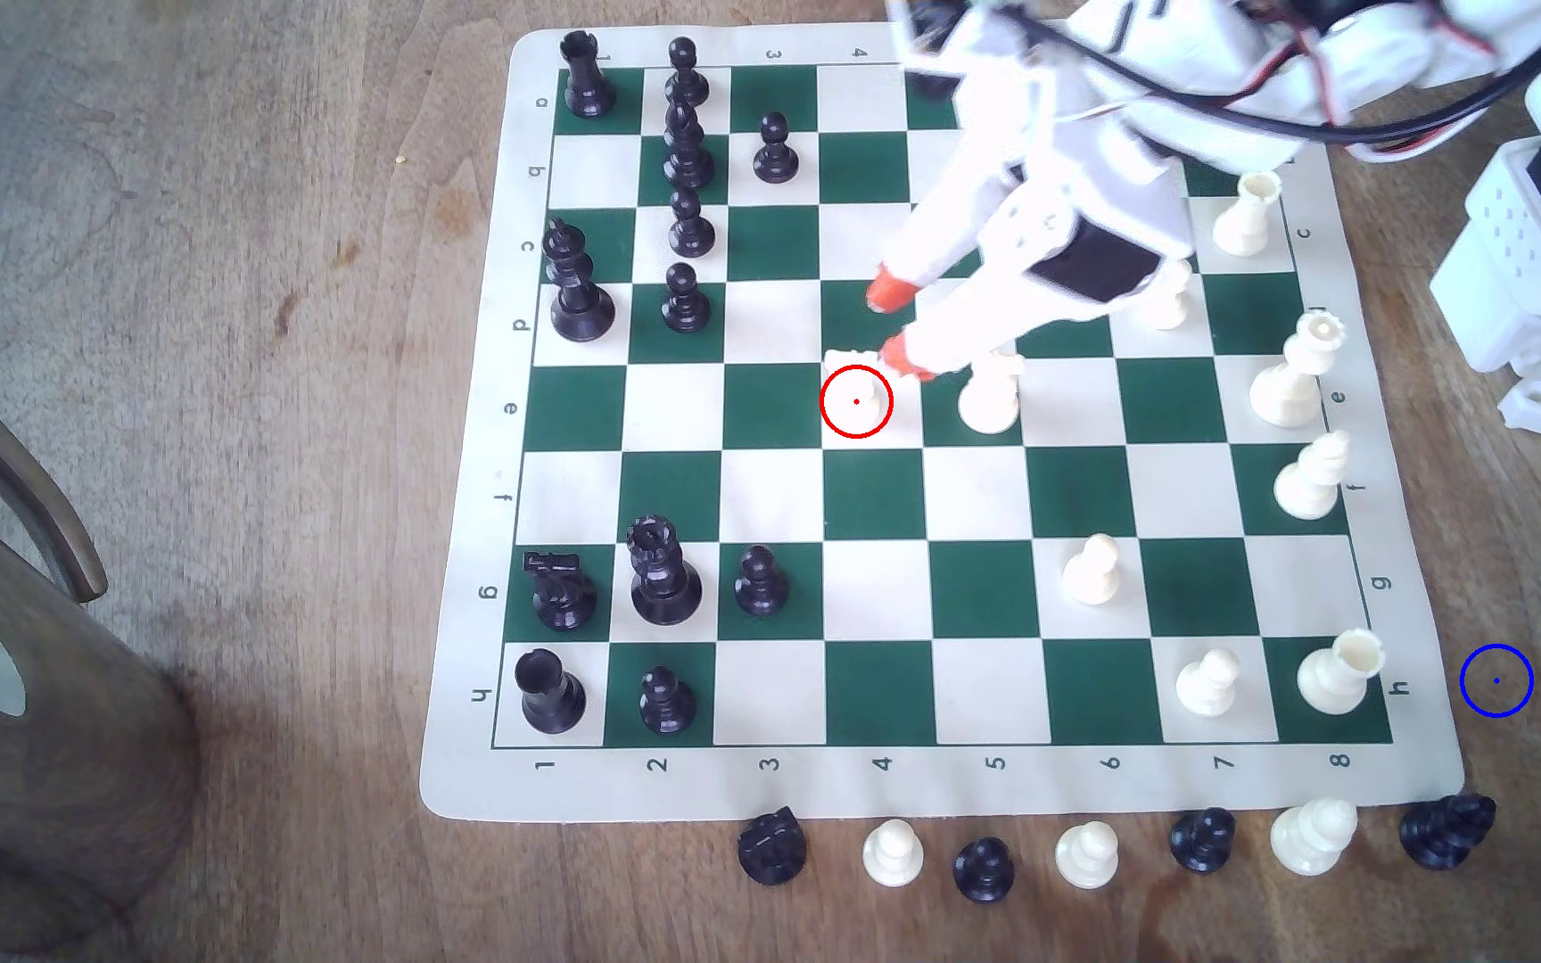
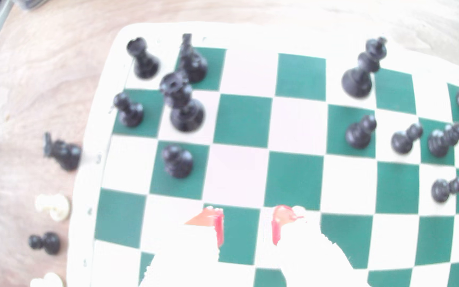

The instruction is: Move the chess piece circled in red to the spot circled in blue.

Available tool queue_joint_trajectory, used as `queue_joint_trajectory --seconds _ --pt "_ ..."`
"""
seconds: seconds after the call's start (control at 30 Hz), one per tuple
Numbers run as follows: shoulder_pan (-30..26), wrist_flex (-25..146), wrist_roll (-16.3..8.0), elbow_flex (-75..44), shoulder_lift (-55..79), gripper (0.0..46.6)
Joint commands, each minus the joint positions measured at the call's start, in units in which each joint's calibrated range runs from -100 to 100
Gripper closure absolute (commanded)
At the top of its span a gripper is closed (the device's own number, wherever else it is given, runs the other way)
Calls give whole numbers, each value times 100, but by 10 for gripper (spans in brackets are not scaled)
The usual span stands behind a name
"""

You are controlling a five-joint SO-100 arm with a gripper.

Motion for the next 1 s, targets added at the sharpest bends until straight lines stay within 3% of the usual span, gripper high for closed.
queue_joint_trajectory --seconds 0.0,0.4,0.6,0.97 --pt "387 130 20 -1382 1049 359" --pt "763 351 10 -1491 1847 355" --pt "731 334 -234 -1582 1915 353" --pt "700 277 -386 -1555 1873 353"
